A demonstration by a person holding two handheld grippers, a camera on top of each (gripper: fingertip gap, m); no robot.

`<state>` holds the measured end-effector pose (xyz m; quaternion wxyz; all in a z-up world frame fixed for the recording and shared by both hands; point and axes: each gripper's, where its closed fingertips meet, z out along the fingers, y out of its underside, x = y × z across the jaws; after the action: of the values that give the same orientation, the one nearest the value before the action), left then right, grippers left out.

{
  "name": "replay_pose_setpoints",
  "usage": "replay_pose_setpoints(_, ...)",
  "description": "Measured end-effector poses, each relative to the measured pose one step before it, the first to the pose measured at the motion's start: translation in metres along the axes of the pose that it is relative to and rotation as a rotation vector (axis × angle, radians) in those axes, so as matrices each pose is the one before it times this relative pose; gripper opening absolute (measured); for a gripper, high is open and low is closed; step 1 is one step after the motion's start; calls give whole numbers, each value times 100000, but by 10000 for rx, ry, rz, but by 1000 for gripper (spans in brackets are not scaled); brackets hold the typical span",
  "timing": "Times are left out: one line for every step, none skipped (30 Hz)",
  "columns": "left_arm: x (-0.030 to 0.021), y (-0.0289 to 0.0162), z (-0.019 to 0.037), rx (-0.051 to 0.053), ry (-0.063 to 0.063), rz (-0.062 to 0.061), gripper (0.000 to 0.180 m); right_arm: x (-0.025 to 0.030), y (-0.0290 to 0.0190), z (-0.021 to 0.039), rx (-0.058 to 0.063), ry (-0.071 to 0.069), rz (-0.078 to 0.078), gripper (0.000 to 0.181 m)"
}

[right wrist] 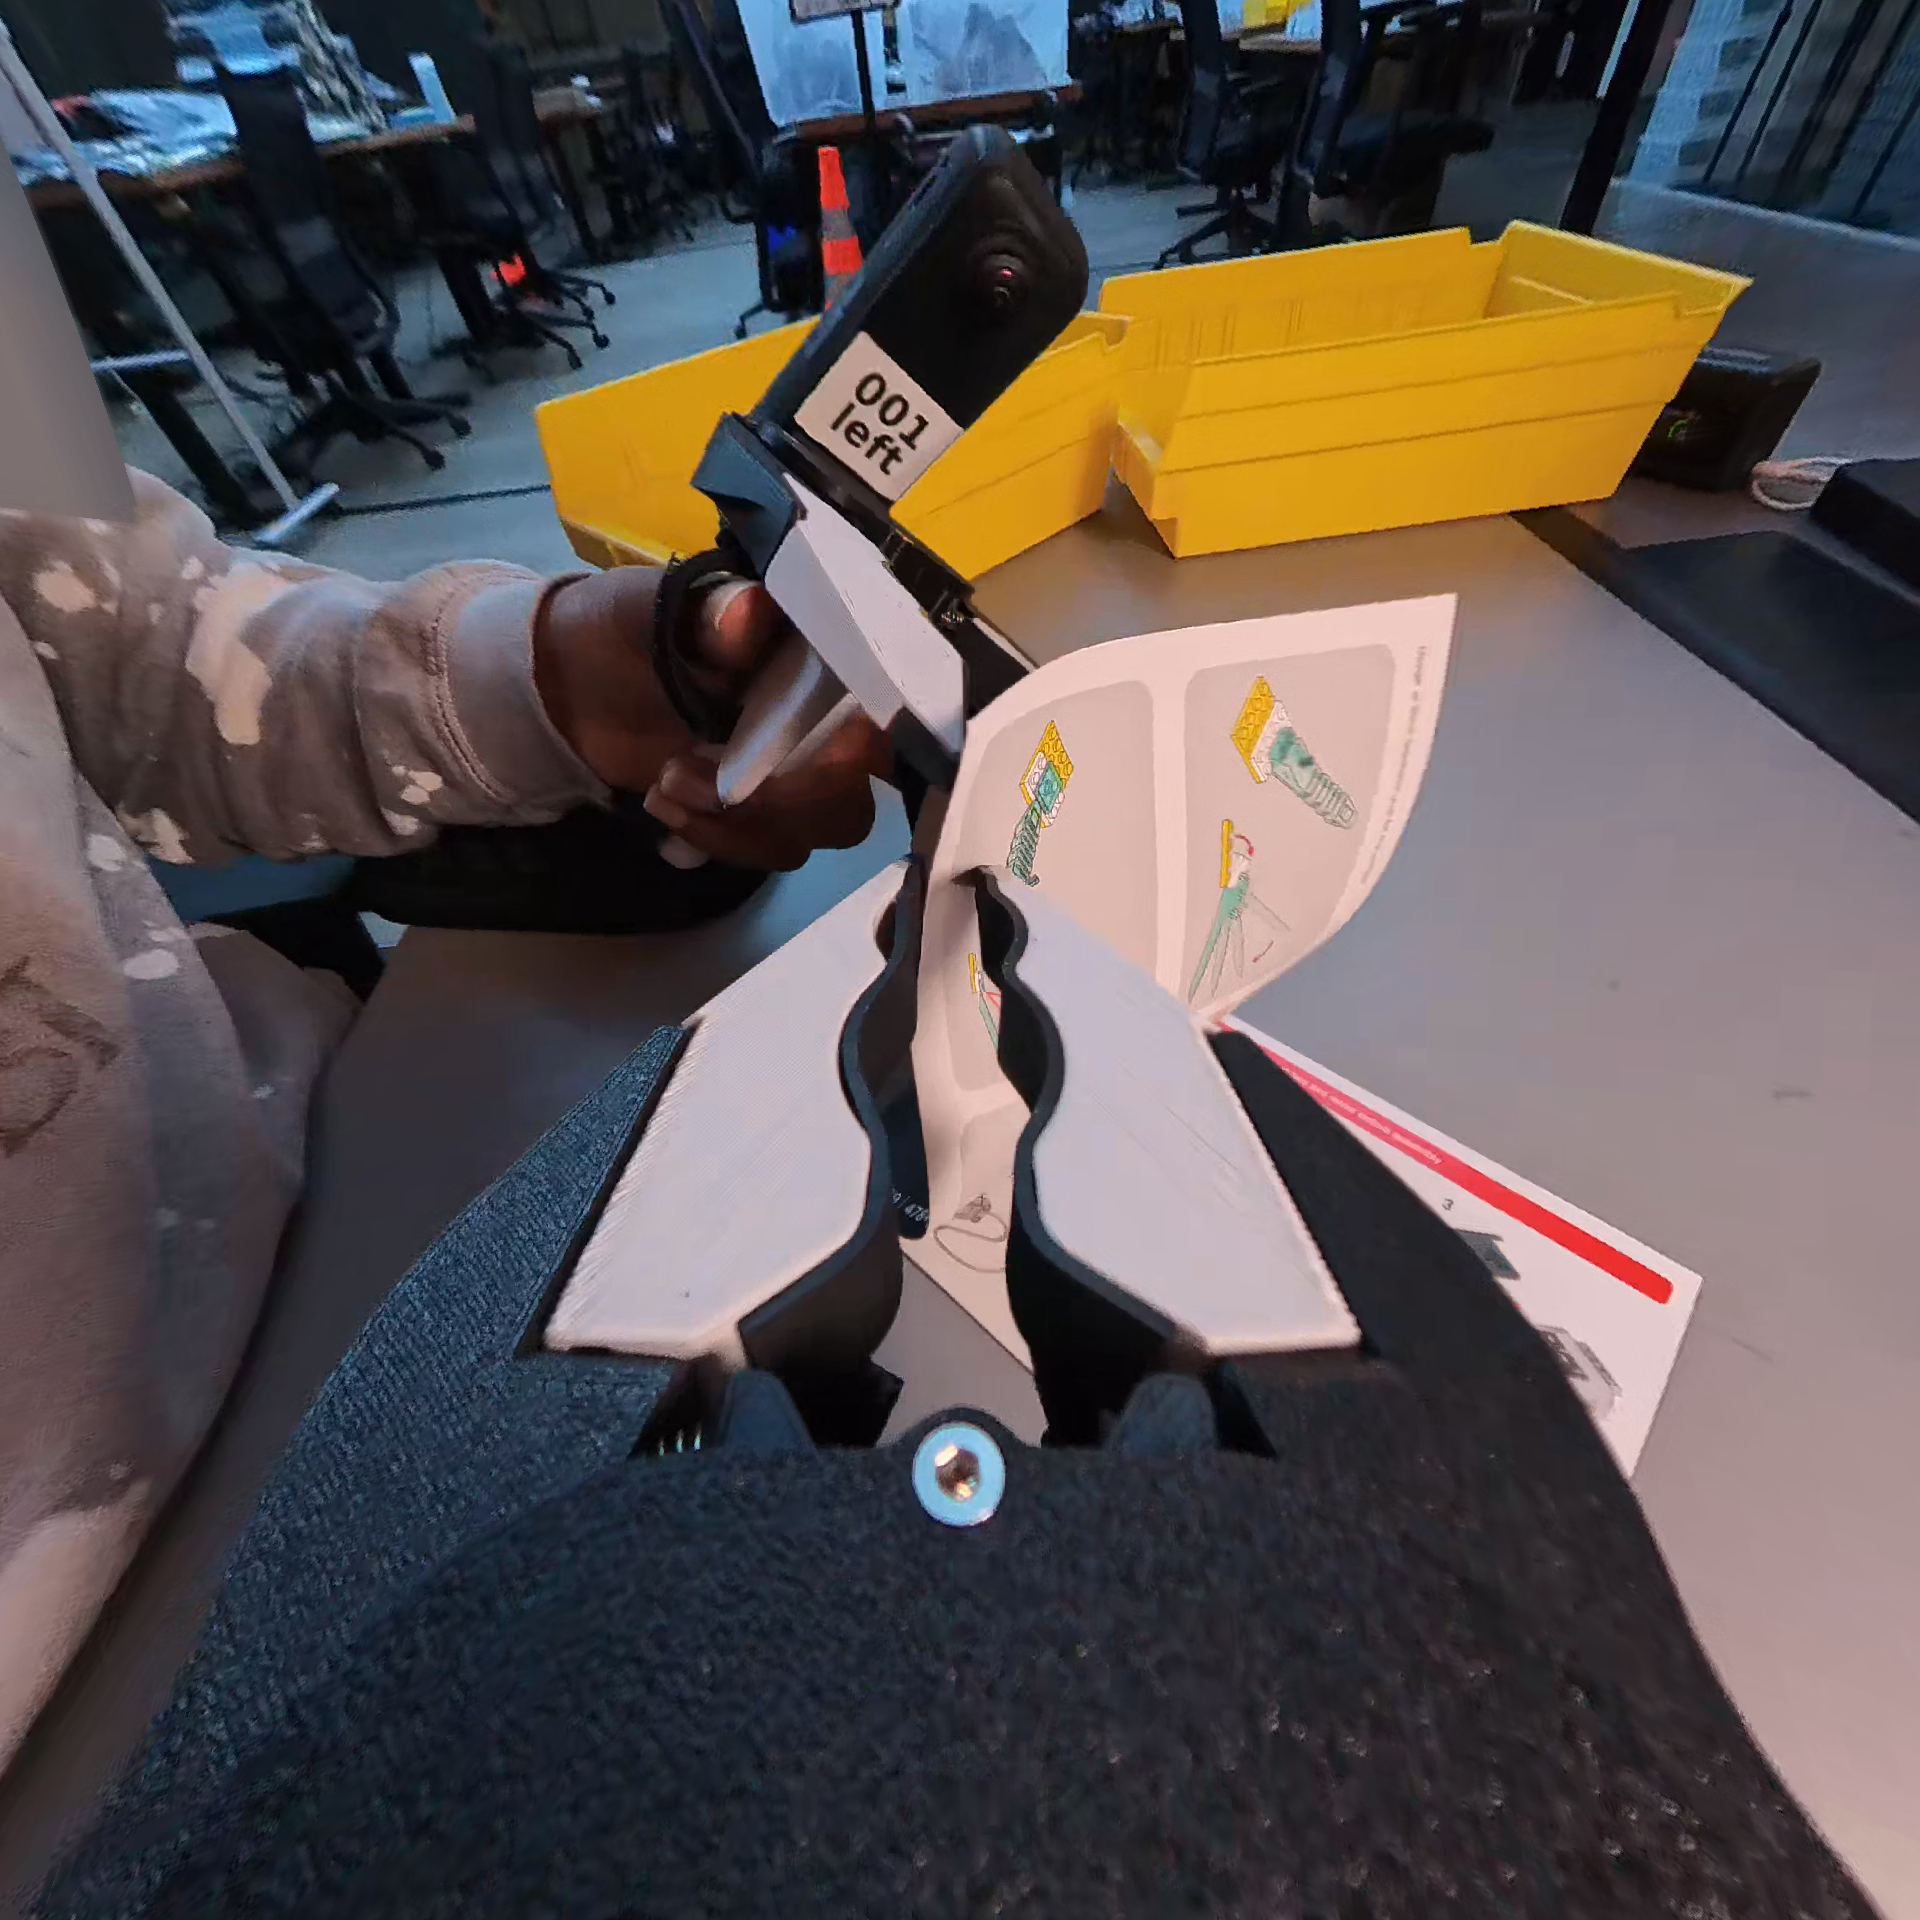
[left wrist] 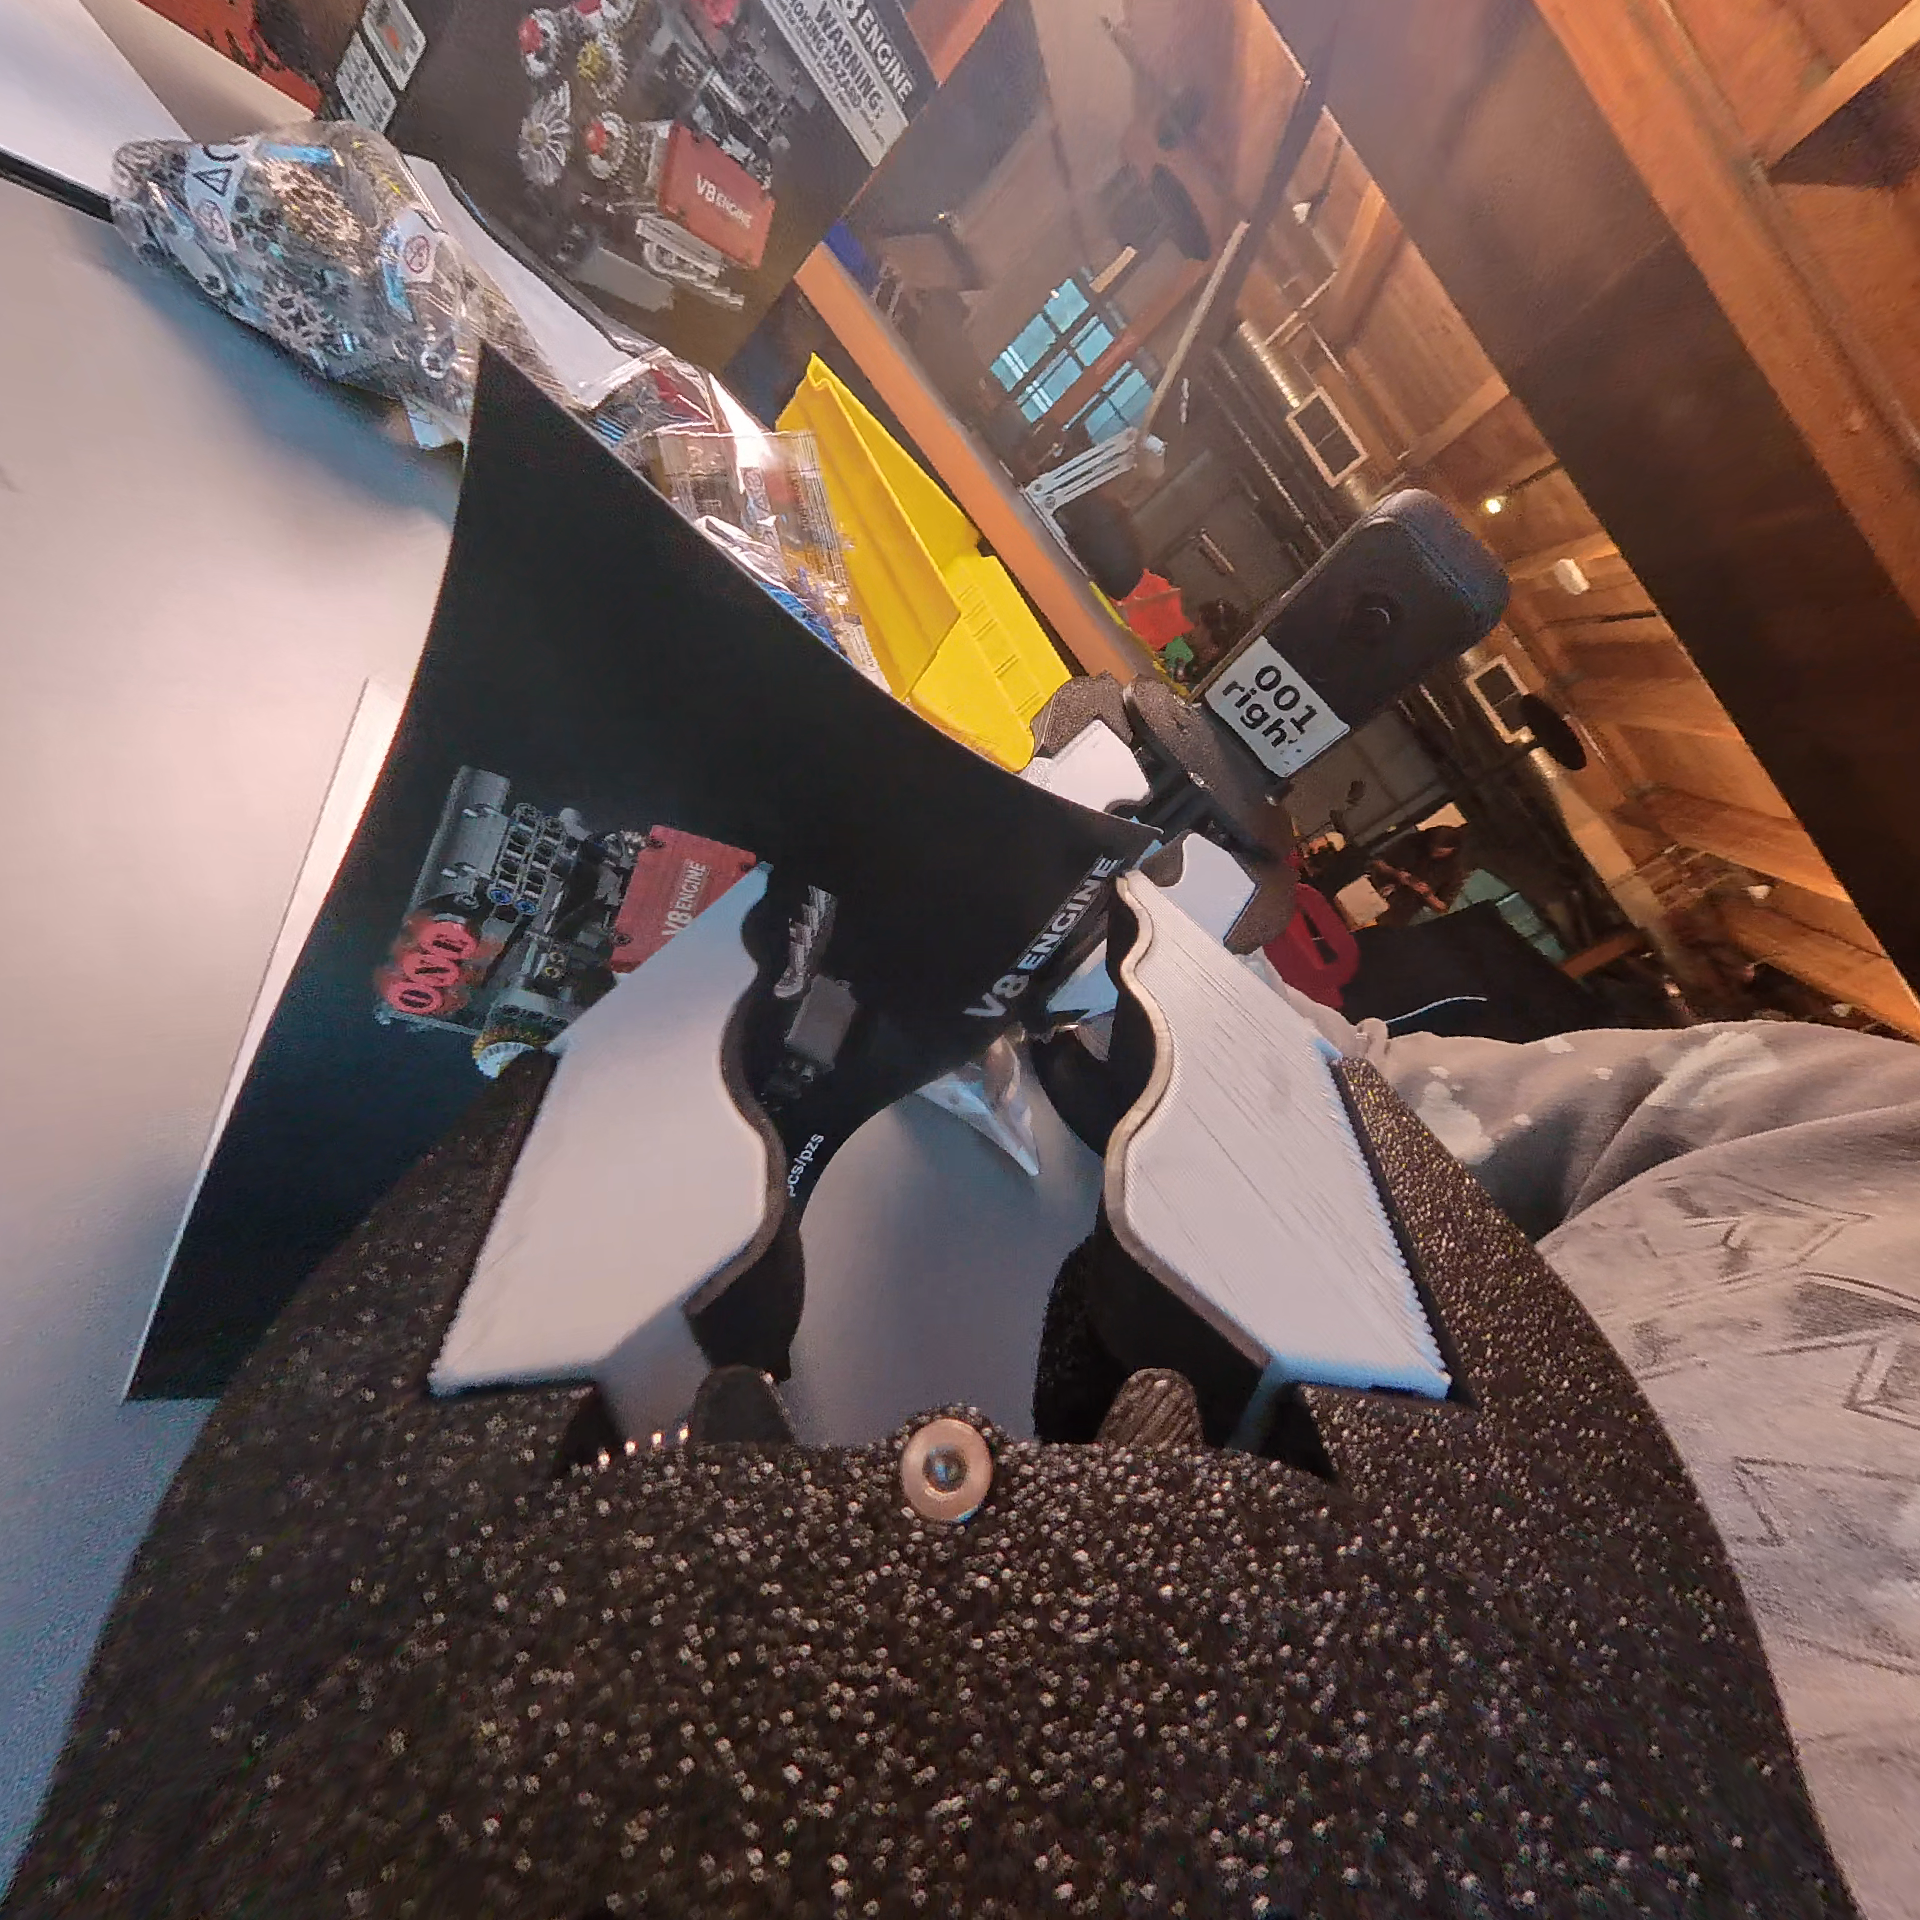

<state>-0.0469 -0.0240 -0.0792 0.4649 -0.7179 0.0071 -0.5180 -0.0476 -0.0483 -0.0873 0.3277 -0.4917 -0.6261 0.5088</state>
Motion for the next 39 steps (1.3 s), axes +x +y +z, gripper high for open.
replay_pose_setpoints(33, 20, 2, 4, 81, -45, 56, -61, -12, 118, -21, 44, -77, 9)
replay_pose_setpoints(85, 20, -1, -18, 88, -28, 53, -118, -38, 61, 16, -30, -32, 9)
replay_pose_setpoints(87, 2, -7, -7, 74, -26, 50, -92, -65, 23, 50, -37, 21, 9)
replay_pose_setpoints(58, -14, 4, 7, 48, -11, 48, -60, -44, 20, 47, -38, 49, 9)
replay_pose_setpoints(30, 20, 11, -4, 48, -5, 46, -62, -6, 34, 21, -44, 40, 9)
replay_pose_setpoints(30, 2, -11, 8, 51, -20, 43, -57, -15, 44, 14, -20, -2, 8)
replay_pose_setpoints(4, -24, -22, 28, 62, -35, 40, -62, -40, 39, 22, -3, -26, 8)
replay_pose_setpoints(28, -3, -38, 20, 91, -74, 38, -74, -36, 29, 6, 1, -31, 7)
replay_pose_setpoints(15, -12, -60, 17, 105, -96, 37, -36, -35, 22, 4, 13, -35, 7)
replay_pose_setpoints(7, -14, -79, 31, 99, -92, 36, -31, -41, 14, 17, 5, -20, 7)
replay_pose_setpoints(53, 2, -79, 20, 117, -79, 36, -40, -56, -2, 30, -20, 7, 6)
replay_pose_setpoints(38, 14, -69, 13, 100, -68, 35, -37, -39, -11, 33, -23, 20, 6)
replay_pose_setpoints(6, 9, -71, 6, 65, -36, 34, -3, -11, -9, 25, -14, 24, 6)
replay_pose_setpoints(-4, 15, -59, -9, 55, -4, 32, 26, 2, -30, 27, -4, 21, 5)
replay_pose_setpoints(36, 26, -53, -14, 69, 5, 31, -3, -23, -37, 55, -29, 47, 5)
replay_pose_setpoints(56, 4, -41, -16, 80, 6, 30, -21, -57, -65, 81, -64, 102, 5)
replay_pose_setpoints(62, 12, -32, -19, 74, 26, 29, -10, -67, -85, 93, -78, 135, 5)
replay_pose_setpoints(14, 17, -37, -27, 44, 45, 29, 22, -65, -98, 91, -59, 122, 5)
replay_pose_setpoints(14, 39, -40, -44, 38, 49, 28, 34, -68, -104, 95, -40, 91, 4)
replay_pose_setpoints(51, 35, -65, -45, 48, 67, 26, 5, -104, -126, 107, -64, 98, 4)
replay_pose_setpoints(44, 54, -53, -58, 27, 90, 26, 14, -93, -143, 107, -80, 124, 4)
replay_pose_setpoints(6, 52, -66, -63, -9, 120, 24, 91, -107, -170, 117, -53, 156, 3)
replay_pose_setpoints(-27, 85, -66, -86, -36, 133, 22, 173, -163, -209, 158, -20, 196, 0)
replay_pose_setpoints(6, 143, -58, -120, -21, 147, 21, 227, -369, -306, 290, -29, 261, 0)
replay_pose_setpoints(33, 105, -53, -85, -16, 118, 21, 184, -376, -346, 270, -100, 353, 0)
replay_pose_setpoints(36, 33, -48, -34, -19, 89, 21, 126, -231, -314, 171, -121, 298, 0)
replay_pose_setpoints(50, 37, -22, -35, -5, 82, 21, 259, -127, -269, 104, 42, 124, 0)
replay_pose_setpoints(8, 45, 3, -38, -29, 77, 21, 316, -59, -206, 56, 152, -27, 0)
replay_pose_setpoints(4, 52, 12, -45, -27, 84, 21, 61, -45, -115, 23, 21, -44, 3)
replay_pose_setpoints(18, 46, 14, -42, -18, 81, 21, -128, -48, -35, 14, -69, -54, 6)
replay_pose_setpoints(21, 29, 22, -26, -11, 58, 21, -165, 60, 86, -54, -54, -79, 11)
replay_pose_setpoints(16, 8, 4, -11, 4, 33, 22, -262, 280, 208, -185, -82, -136, 18)
replay_pose_setpoints(3, -14, -18, 3, 24, 7, 24, -329, 397, 313, -270, -76, -189, 24)
replay_pose_setpoints(48, -72, -111, 16, 66, -6, 26, -401, 375, 351, -273, -67, -278, 29)
replay_pose_setpoints(76, -183, -261, 32, 95, -28, 29, -449, 419, 405, -309, -42, -364, 33)
replay_pose_setpoints(95, -250, -424, 49, 105, -61, 32, -325, 466, 436, -354, 59, -410, 35)
replay_pose_setpoints(42, -274, -556, 60, 97, -113, 37, -262, 532, 472, -401, 99, -414, 35)
replay_pose_setpoints(44, -299, -653, 90, 115, -199, 39, -179, 586, 504, -448, 150, -390, 35)
replay_pose_setpoints(116, -372, -718, 173, 163, -256, 37, -32, 644, 556, -494, 210, -360, 35)
